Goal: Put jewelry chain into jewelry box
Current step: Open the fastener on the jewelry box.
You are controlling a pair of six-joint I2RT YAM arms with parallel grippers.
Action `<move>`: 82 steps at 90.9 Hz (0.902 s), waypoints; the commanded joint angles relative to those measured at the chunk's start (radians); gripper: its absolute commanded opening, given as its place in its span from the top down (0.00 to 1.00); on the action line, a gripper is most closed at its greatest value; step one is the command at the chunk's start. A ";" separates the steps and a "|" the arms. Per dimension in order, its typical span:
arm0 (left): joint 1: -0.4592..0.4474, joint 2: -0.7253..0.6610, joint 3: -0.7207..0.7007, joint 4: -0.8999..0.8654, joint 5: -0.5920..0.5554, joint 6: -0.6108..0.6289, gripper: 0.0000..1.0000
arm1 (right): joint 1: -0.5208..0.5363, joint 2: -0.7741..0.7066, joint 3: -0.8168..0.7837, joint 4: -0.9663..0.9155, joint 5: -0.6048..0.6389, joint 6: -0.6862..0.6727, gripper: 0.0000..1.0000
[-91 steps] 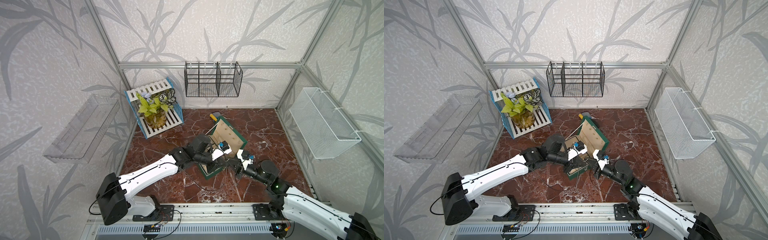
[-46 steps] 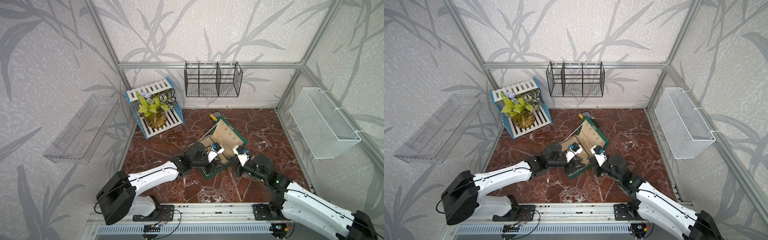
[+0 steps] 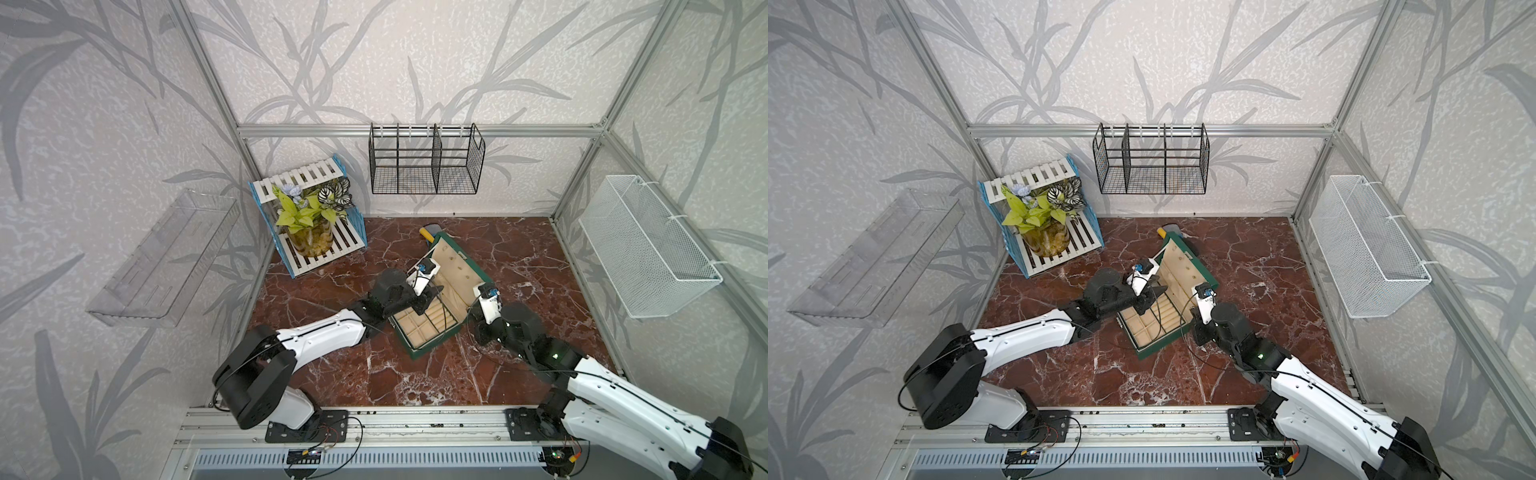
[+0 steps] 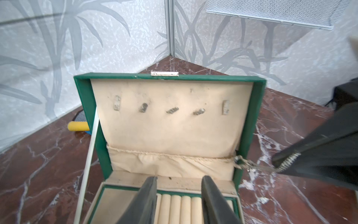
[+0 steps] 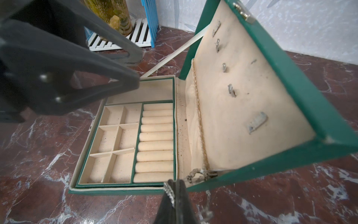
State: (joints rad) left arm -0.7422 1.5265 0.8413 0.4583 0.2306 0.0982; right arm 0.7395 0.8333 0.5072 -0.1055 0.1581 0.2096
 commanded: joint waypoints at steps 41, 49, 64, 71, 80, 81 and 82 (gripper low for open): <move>0.050 0.315 0.328 0.106 0.063 0.127 0.57 | -0.008 0.027 0.035 0.020 0.025 0.090 1.00; 0.052 0.340 0.359 0.087 0.083 0.130 0.58 | -0.009 0.026 0.033 0.020 0.021 0.093 1.00; 0.053 0.377 0.398 0.050 0.111 0.132 0.64 | -0.011 0.019 0.029 0.018 0.020 0.098 1.00; 0.053 0.384 0.400 0.043 0.095 0.130 0.66 | -0.012 0.013 0.026 0.015 0.018 0.101 1.00; 0.055 0.389 0.398 0.044 0.084 0.127 0.74 | -0.014 0.000 0.017 0.020 0.019 0.108 1.00; 0.055 0.388 0.398 0.043 0.082 0.127 0.74 | -0.014 -0.001 0.017 0.021 0.019 0.108 1.00; 0.055 0.389 0.398 0.042 0.082 0.128 0.75 | -0.015 -0.002 0.016 0.020 0.019 0.109 1.00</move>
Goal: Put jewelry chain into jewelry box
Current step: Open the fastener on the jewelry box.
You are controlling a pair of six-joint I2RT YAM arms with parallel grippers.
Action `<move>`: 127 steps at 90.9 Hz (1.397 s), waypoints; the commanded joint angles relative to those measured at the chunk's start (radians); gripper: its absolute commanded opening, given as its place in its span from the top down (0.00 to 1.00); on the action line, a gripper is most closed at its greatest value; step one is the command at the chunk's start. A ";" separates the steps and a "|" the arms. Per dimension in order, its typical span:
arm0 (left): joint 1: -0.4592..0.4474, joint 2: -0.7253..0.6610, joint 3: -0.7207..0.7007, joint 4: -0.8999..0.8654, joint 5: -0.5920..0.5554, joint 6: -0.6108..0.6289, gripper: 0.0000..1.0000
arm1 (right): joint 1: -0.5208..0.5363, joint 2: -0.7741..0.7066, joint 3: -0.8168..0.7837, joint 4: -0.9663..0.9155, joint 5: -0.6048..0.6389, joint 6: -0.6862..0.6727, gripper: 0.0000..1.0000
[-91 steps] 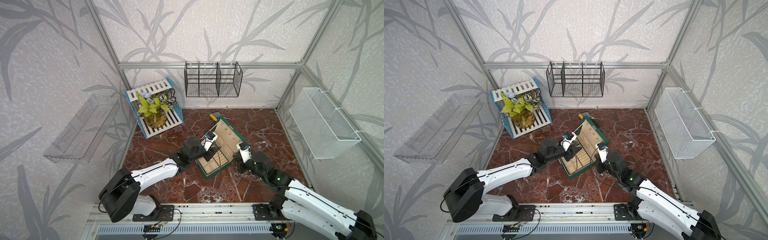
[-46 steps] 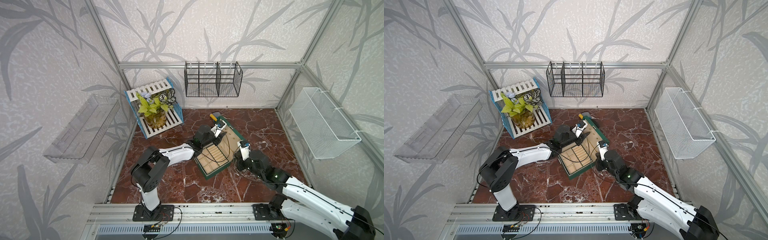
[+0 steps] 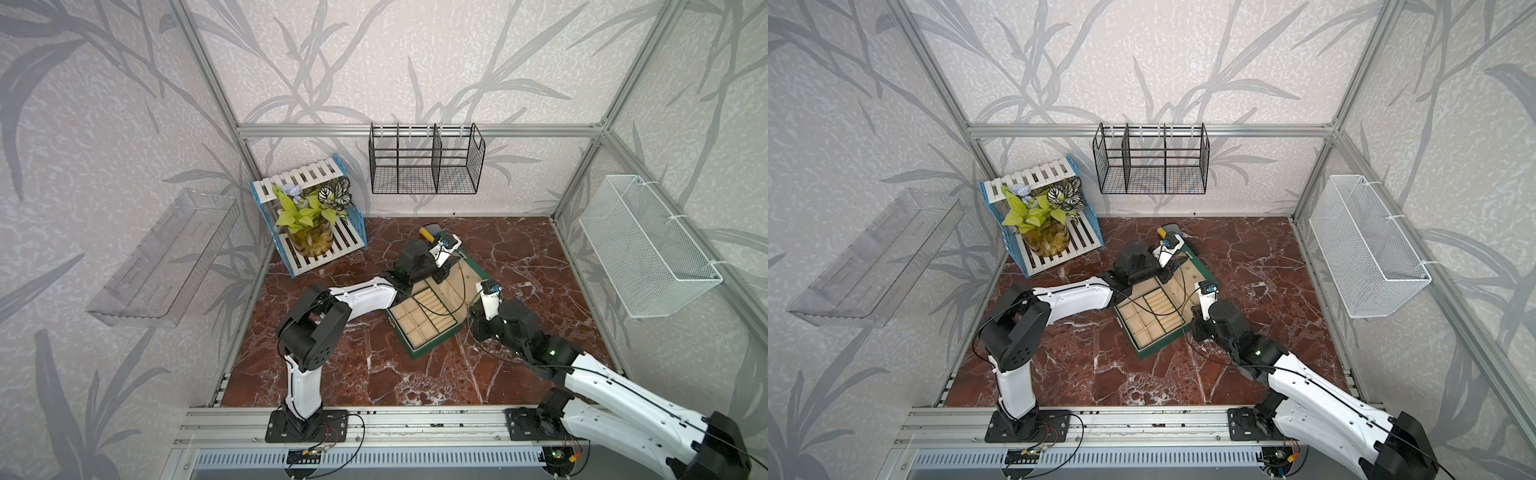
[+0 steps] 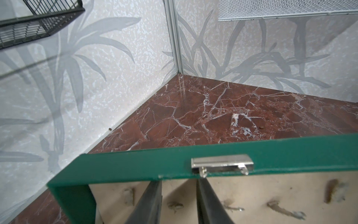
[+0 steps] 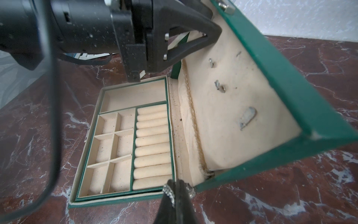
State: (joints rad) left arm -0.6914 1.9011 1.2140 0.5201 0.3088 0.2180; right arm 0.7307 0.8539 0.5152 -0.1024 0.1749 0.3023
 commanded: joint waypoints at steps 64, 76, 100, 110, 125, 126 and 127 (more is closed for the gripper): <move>0.015 -0.034 -0.112 0.054 -0.107 -0.042 0.93 | -0.010 -0.043 -0.004 0.016 -0.010 0.038 1.00; 0.020 -0.039 -0.139 0.068 -0.115 -0.056 0.93 | -0.010 -0.042 -0.001 0.015 -0.014 0.041 1.00; 0.021 -0.031 -0.162 0.079 -0.107 -0.076 0.93 | -0.010 -0.036 0.007 0.008 -0.020 0.038 1.00; 0.023 -0.021 -0.160 0.078 -0.112 -0.080 0.93 | -0.010 -0.035 0.010 0.005 -0.021 0.035 1.00; 0.023 -0.008 -0.160 0.065 -0.108 -0.089 0.93 | -0.010 -0.036 0.013 -0.003 -0.022 0.039 1.00; 0.024 -0.007 -0.161 0.066 -0.107 -0.089 0.93 | -0.010 -0.036 0.013 -0.003 -0.023 0.039 1.00; 0.024 -0.007 -0.162 0.066 -0.107 -0.090 0.93 | -0.010 -0.036 0.013 -0.002 -0.023 0.039 1.00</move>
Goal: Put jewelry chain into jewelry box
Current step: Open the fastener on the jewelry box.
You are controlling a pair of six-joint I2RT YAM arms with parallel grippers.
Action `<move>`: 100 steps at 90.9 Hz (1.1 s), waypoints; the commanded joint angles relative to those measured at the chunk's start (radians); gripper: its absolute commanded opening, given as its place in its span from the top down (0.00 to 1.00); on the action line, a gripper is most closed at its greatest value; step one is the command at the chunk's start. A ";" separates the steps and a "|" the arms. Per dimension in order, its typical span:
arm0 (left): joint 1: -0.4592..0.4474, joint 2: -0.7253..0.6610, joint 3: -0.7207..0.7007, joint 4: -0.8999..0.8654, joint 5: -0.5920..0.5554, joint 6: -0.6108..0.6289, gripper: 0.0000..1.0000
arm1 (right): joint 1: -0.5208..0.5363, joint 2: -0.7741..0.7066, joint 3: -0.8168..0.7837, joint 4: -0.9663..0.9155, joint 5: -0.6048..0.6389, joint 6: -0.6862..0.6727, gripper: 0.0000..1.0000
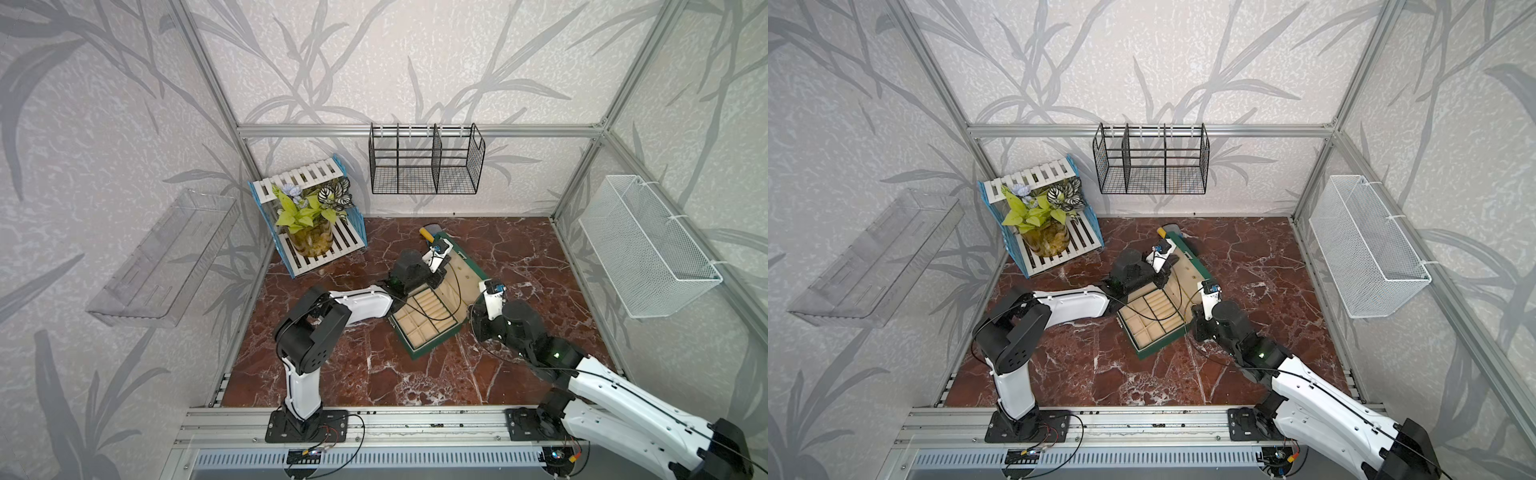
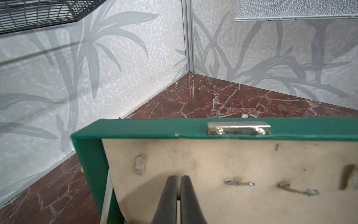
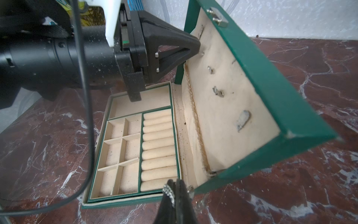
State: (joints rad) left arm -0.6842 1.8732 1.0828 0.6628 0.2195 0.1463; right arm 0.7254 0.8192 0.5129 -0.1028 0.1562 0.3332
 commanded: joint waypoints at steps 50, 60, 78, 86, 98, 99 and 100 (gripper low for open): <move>0.018 0.043 -0.050 -0.074 -0.017 -0.040 0.93 | -0.005 0.006 0.022 -0.007 -0.008 0.000 1.00; 0.019 0.053 -0.050 -0.079 -0.005 -0.047 0.93 | -0.005 0.009 0.025 -0.004 -0.008 0.000 1.00; 0.018 0.049 -0.044 -0.093 -0.014 -0.038 0.93 | -0.004 0.015 0.038 -0.014 -0.024 -0.011 1.00; 0.019 0.044 -0.040 -0.095 -0.013 -0.036 0.93 | -0.004 0.027 0.060 -0.036 -0.038 -0.030 1.00; 0.020 -0.009 -0.035 -0.088 -0.009 -0.058 0.83 | -0.004 0.061 0.125 -0.104 -0.047 -0.037 1.00; 0.019 -0.019 -0.035 -0.087 -0.010 -0.060 0.81 | -0.004 0.064 0.131 -0.110 -0.046 -0.036 1.00; 0.019 -0.024 -0.035 -0.086 -0.010 -0.063 0.80 | -0.004 0.067 0.137 -0.115 -0.044 -0.036 1.00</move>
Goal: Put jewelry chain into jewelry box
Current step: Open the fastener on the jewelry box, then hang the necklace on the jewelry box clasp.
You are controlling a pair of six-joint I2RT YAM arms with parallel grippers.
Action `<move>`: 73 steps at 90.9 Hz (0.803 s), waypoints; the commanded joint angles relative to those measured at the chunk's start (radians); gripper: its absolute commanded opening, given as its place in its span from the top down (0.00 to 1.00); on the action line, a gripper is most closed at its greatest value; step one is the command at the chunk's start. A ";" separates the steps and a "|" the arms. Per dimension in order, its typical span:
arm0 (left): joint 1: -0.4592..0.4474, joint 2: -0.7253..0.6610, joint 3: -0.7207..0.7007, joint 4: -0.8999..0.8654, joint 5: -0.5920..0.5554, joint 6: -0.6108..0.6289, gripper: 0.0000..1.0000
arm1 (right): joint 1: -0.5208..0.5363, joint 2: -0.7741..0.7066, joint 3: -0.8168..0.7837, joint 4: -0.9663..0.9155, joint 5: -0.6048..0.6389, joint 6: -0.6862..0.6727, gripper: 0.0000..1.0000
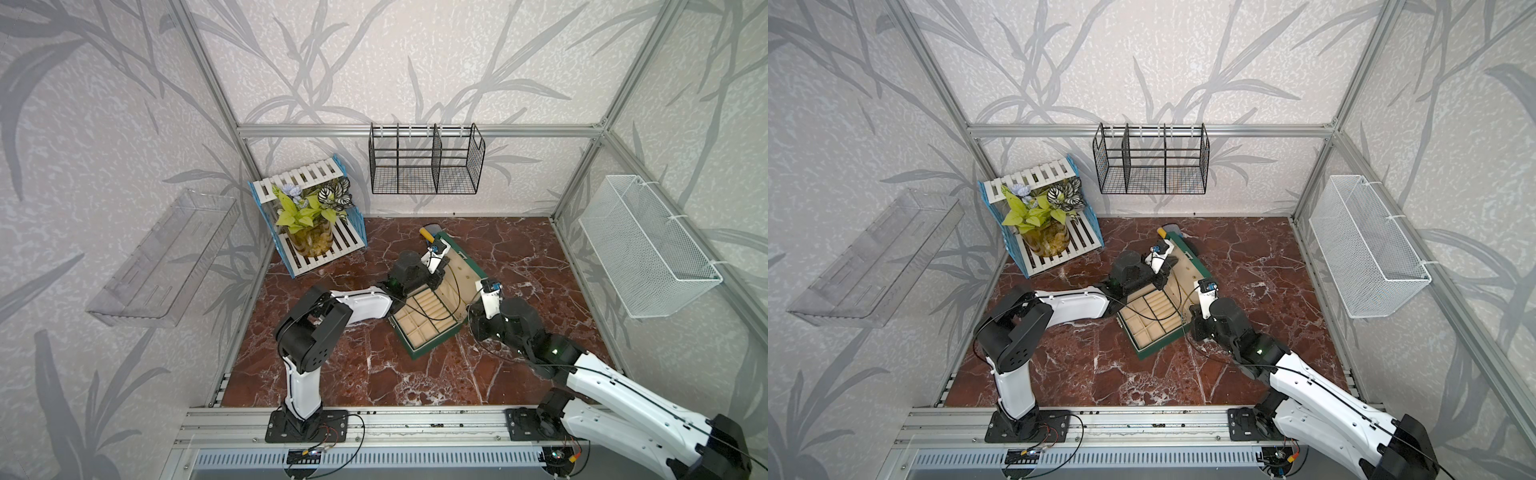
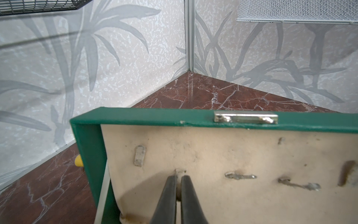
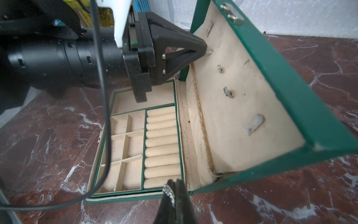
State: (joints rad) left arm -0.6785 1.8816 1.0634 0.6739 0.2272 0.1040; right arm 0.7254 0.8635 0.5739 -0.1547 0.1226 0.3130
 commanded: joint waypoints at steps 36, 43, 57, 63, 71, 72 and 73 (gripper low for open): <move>0.056 -0.324 -0.126 -0.146 -0.113 -0.048 0.48 | -0.007 0.257 0.359 -0.225 0.012 -0.036 1.00; 0.067 -0.365 -0.172 -0.138 -0.101 -0.056 0.47 | -0.012 0.321 0.420 -0.243 0.010 -0.042 1.00; 0.088 -0.413 -0.242 -0.112 -0.073 -0.072 0.45 | -0.034 0.458 0.535 -0.261 0.005 -0.056 1.00; 0.098 -0.417 -0.261 -0.106 -0.063 -0.079 0.45 | -0.046 0.515 0.588 -0.270 0.004 -0.067 1.00; 0.106 -0.413 -0.273 -0.103 -0.047 -0.084 0.45 | -0.062 0.582 0.658 -0.284 0.007 -0.081 1.00; 0.107 -0.413 -0.274 -0.103 -0.044 -0.085 0.45 | -0.064 0.590 0.665 -0.287 0.008 -0.083 1.00; 0.107 -0.412 -0.275 -0.101 -0.042 -0.085 0.45 | -0.066 0.602 0.674 -0.289 0.009 -0.085 1.00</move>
State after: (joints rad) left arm -0.5819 1.4910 0.7971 0.5457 0.1558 0.0402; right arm 0.6777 1.4021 1.1656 -0.4030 0.1223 0.2577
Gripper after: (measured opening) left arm 0.553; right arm 0.047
